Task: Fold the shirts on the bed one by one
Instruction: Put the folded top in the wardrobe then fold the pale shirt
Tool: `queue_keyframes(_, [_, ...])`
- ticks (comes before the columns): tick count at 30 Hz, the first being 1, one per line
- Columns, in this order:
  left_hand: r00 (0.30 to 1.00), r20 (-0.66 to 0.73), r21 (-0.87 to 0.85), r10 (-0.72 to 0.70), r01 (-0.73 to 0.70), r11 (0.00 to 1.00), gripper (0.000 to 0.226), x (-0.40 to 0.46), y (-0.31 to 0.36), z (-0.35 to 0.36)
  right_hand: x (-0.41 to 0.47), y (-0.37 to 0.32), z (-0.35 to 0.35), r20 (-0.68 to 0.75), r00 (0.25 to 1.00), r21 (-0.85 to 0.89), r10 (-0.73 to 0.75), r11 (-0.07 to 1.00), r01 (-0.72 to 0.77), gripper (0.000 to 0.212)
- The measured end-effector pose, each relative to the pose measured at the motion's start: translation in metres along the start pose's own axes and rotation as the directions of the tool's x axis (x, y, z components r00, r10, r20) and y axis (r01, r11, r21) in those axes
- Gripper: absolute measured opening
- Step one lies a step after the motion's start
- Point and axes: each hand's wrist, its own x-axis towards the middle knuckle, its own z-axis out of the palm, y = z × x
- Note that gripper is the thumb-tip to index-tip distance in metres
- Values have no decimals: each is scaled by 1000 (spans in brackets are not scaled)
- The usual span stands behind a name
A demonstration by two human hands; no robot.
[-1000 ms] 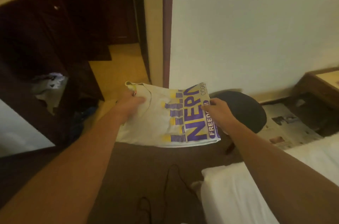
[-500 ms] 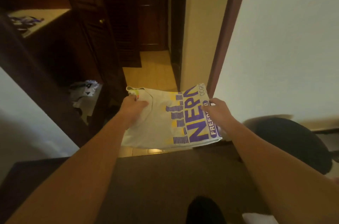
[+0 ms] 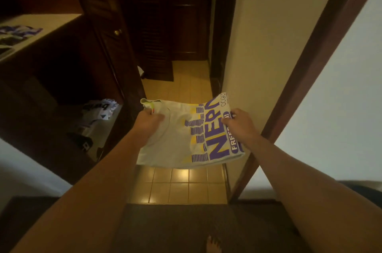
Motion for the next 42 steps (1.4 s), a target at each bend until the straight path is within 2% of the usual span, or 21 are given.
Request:
queue_keyframes(7, [1000,-11,5,15,-15,1000,30,81,45,40,107,-28,-23,17,1000,-13,-19,1000,19,29])
queue_keyframes(14, [999,-35,35,-16,17,999,45,135,69,44,164,-40,-19,11,1000,-33,-1,999,2,34])
queue_keyframes(23, [998,-62,45,14,-11,999,44,219,77,30,245,-64,22,33,999,4,-20,1000,20,38])
queue_keyframes(35, [1000,2,51,13,-13,999,35,411,97,3,396,-123,102,-4,998,20,63,998,-63,36])
queue_keyframes(42, [1000,23,11,8,-9,1000,28,499,127,11,471,-147,112,-31,995,22,92,996,-91,37])
